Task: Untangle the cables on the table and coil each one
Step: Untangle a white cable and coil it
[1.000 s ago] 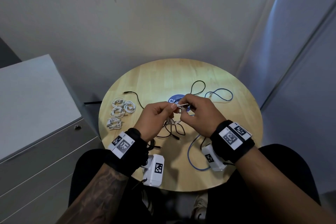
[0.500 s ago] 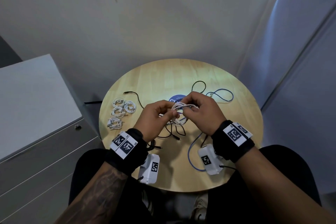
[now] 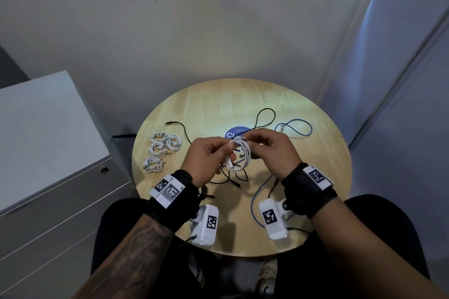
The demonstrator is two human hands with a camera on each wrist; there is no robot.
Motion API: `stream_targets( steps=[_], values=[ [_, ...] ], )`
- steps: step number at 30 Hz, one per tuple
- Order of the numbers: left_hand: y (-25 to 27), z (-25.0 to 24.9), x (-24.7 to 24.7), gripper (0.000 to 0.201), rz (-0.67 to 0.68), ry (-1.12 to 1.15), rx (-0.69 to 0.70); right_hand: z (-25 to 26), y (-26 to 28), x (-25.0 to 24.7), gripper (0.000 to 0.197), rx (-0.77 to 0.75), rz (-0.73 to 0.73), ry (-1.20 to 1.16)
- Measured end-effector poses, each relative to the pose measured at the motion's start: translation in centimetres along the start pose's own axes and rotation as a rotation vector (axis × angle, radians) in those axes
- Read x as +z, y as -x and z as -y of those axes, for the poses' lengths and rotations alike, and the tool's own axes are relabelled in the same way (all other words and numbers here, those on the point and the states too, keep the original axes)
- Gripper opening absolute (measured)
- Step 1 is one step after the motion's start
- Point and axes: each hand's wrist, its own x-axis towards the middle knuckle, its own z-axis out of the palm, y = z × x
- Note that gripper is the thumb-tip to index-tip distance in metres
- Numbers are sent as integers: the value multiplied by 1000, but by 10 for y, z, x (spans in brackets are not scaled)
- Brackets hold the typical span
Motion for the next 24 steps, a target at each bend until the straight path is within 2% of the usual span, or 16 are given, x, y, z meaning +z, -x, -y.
stream_targets(
  steps=[3, 6, 8, 12, 17, 20, 24],
  values=[
    [-1, 0, 0, 17, -33, -43, 2, 6, 3, 3, 11, 121, 34, -243],
    [-3, 2, 1, 16, -72, -104, 19, 9, 5, 7, 14, 187, 62, -341],
    [-3, 2, 1, 17, -75, -138, 34, 12, 7, 9, 13, 176, 72, -341],
    [-2, -2, 2, 11, -112, -71, 10, 10, 12, 10, 35, 113, 136, -207],
    [3, -8, 2, 14, -117, 108, -27, 15, 12, 3, 37, 132, 191, -316],
    [2, -8, 4, 19, -108, 92, -14, 14, 11, 3, 41, 168, 202, -321],
    [1, -7, 5, 24, -87, 48, -1, 12, 8, 4, 34, 210, 176, -374]
  ],
)
